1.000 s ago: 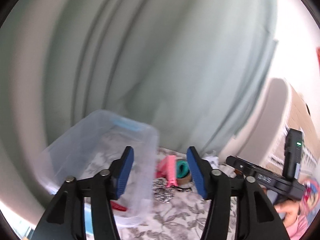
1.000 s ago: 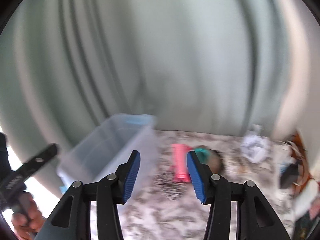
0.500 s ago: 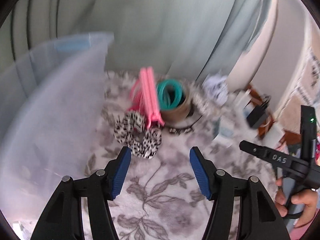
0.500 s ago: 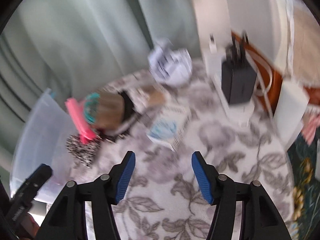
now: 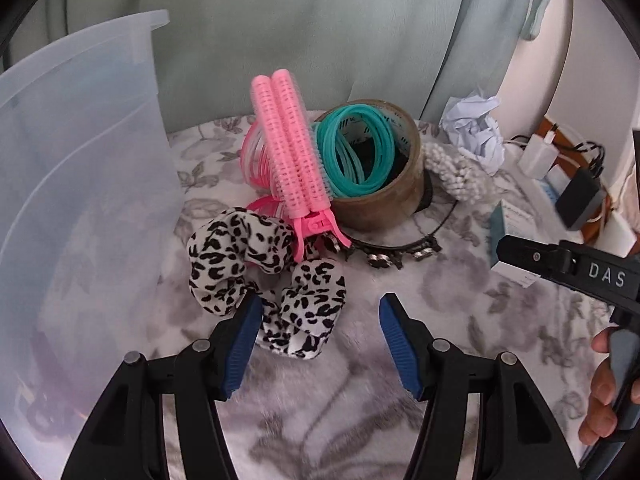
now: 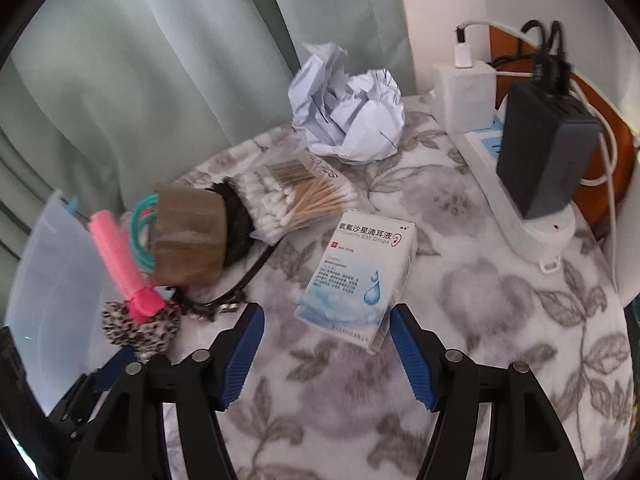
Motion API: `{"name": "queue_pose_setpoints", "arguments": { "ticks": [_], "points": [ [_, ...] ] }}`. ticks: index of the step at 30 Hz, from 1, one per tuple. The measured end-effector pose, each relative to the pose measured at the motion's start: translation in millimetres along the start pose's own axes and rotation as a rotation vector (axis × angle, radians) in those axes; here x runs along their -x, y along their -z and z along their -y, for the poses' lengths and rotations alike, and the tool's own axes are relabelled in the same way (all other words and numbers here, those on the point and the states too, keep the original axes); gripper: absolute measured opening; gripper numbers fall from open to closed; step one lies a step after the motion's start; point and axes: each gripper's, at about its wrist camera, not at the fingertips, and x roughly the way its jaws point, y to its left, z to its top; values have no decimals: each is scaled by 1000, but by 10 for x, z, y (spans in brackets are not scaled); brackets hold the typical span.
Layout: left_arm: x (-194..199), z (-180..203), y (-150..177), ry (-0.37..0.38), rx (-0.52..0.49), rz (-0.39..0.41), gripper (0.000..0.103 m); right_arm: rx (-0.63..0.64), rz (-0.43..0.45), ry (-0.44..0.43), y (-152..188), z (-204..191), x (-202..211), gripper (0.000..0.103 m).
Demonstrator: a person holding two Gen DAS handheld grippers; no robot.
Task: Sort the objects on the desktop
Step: 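Move both tools back toward the remaining objects, then grasp the leopard scrunchie with the left tool while the right tool grasps the white medicine box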
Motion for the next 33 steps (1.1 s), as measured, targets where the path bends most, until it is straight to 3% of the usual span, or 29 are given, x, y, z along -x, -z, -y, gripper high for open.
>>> {"name": "queue_pose_setpoints", "arguments": {
  "ticks": [11, 15, 19, 24, 33],
  "points": [
    [-167, -122, -7, -108, 27, 1, 61, -30, 4, 56, -31, -3, -85, 69],
    [-143, -213, -4, -128, 56, -1, 43, -41, 14, 62, 0, 125, 7, 67],
    [-87, -316, 24, -121, 96, -7, 31, -67, 10, 56, 96, 247, 166, 56],
    [0, -355, 141, -107, 128, -15, 18, -75, -2, 59, 296, 355, 407, 53],
    [350, -391, 394, 9, 174, -19, 14, -75, 1, 20, 763, 369, 1000, 53]
  ]
}}
